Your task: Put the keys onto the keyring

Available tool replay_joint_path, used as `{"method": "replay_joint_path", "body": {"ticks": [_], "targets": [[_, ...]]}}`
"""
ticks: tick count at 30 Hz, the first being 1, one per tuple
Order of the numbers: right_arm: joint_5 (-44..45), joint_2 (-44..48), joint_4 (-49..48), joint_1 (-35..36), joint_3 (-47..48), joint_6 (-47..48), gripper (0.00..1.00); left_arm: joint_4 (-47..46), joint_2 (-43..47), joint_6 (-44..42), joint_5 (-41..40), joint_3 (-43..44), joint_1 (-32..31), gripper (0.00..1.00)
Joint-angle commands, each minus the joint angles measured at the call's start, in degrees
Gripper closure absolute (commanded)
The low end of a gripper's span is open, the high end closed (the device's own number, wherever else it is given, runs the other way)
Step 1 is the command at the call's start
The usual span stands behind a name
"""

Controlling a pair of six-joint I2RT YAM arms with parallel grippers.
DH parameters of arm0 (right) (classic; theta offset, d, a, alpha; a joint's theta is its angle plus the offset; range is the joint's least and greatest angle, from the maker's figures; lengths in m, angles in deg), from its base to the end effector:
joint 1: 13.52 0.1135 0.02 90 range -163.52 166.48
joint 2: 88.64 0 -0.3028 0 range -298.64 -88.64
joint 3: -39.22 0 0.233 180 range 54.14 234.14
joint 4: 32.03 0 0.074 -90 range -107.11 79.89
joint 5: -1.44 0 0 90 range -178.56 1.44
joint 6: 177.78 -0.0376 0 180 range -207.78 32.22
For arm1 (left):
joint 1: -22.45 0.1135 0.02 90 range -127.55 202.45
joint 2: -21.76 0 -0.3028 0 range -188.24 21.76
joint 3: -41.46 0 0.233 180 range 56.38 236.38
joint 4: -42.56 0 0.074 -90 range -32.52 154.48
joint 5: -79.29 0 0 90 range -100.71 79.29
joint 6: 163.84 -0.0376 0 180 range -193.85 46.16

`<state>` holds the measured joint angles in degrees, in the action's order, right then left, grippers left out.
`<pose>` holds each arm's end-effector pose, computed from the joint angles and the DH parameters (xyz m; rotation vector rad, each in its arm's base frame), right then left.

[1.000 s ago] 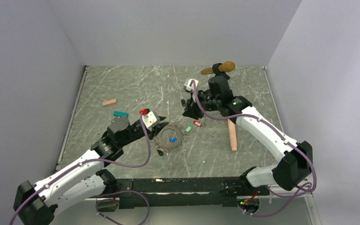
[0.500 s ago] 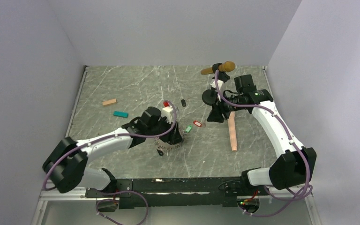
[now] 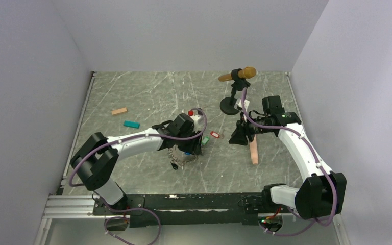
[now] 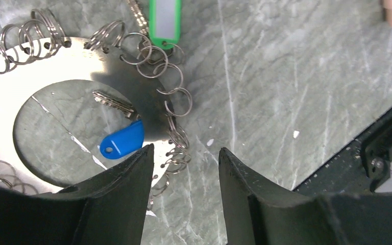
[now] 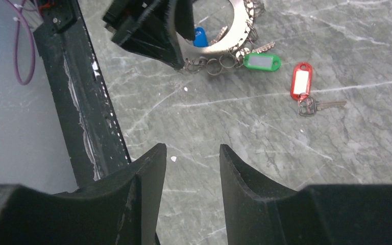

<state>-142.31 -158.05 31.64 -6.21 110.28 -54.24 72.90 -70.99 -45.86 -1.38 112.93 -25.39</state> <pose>0.1861 0.0545 0.3187 -1.0686 2.0422 0.9993 0.2107 -0.2418 0.2443 0.5242 2.5635 -0.7277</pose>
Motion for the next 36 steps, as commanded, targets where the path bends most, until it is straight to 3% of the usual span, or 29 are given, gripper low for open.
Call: {"method": "replay_joint_path", "body": {"ticks": [1, 13, 29, 32, 36], "targets": [[-5.3, 1.4, -2.5, -0.8, -0.5, 1.9, 0.53, 5.7, -3.2, 0.3, -4.5, 4.5, -0.6, 0.47], [-7.0, 1.7, -2.4, -1.3, -1.1, 1.8, 0.53, 8.5, -9.4, -2.5, -4.4, 10.3, -0.7, 0.54], [-7.4, 1.9, -2.3, -1.4, -1.4, 2.0, 0.52, 9.0, -11.9, -2.8, -0.8, 12.4, -0.8, 0.82], [-7.4, 1.9, -2.1, -1.5, -1.3, 2.1, 0.52, 9.4, -11.8, -2.9, 0.0, 12.6, -0.7, 0.83], [-7.5, 1.9, -1.9, -1.4, -1.2, 2.2, 0.52, 10.1, -11.7, -3.1, 0.0, 12.6, -0.7, 0.73]]}}
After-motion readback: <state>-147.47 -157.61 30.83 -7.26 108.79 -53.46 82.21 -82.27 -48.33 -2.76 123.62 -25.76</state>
